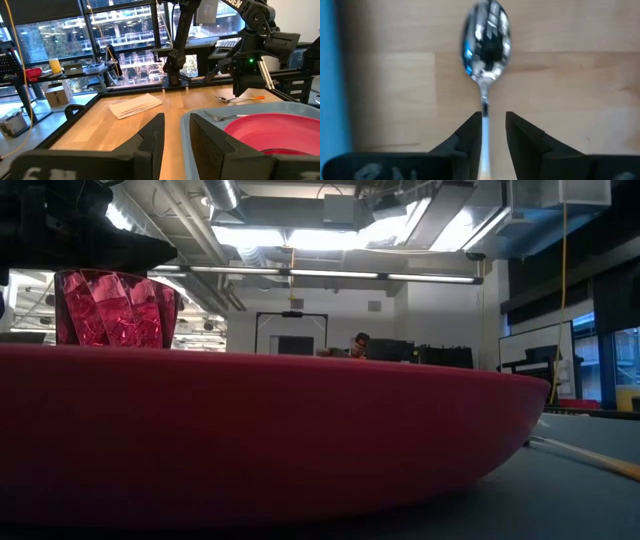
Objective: Pick and place plate/cup/fork/spoon on tray
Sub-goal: Put the orange spoon beside the pink plate on the blue tray
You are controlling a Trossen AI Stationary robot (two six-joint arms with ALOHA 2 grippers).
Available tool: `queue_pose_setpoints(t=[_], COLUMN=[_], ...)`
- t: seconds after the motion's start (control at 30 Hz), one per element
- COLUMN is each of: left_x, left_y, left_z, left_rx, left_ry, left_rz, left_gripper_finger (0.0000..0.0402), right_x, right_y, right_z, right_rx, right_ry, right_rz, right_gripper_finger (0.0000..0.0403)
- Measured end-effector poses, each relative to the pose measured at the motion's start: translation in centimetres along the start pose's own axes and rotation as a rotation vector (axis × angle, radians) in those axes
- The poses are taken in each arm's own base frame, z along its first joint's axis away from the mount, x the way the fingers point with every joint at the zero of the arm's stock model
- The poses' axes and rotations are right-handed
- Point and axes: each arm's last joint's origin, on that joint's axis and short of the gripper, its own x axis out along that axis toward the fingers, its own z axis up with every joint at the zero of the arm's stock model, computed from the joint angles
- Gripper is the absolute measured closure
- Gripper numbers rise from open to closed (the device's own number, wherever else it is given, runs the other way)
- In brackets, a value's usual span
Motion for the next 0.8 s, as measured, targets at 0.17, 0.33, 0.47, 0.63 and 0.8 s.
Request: queue_pose_setpoints(t=[0.17,0.33,0.47,0.63,0.8], left_x=[0.0,0.0,0.0,0.0,0.0], left_y=[0.0,0.0,0.0,0.0,0.0], left_z=[0.0,-0.01,0.0,0.0,0.0], left_rx=[0.0,0.0,0.0,0.0,0.0], left_ry=[0.0,0.0,0.0,0.0,0.0], left_rz=[0.0,0.0,0.0,-0.001,0.0], left_gripper_finger=[0.0318,0.0318,0.0318,0.0318,0.0318], right_x=[0.01,0.12,0.12,0.13,-0.22], right_y=[0.2,0.23,0.23,0.23,0.46], right_z=[-0.09,-0.16,-0.15,-0.15,-0.05], right_rx=[-0.025,-0.037,-0.037,-0.041,-0.058], right_ry=[0.002,0.009,0.008,0.008,-0.045], right_rz=[0.029,0.036,0.036,0.036,0.094], right_gripper_finger=[0.0312,0.0312,0.0312,0.0316,0.039])
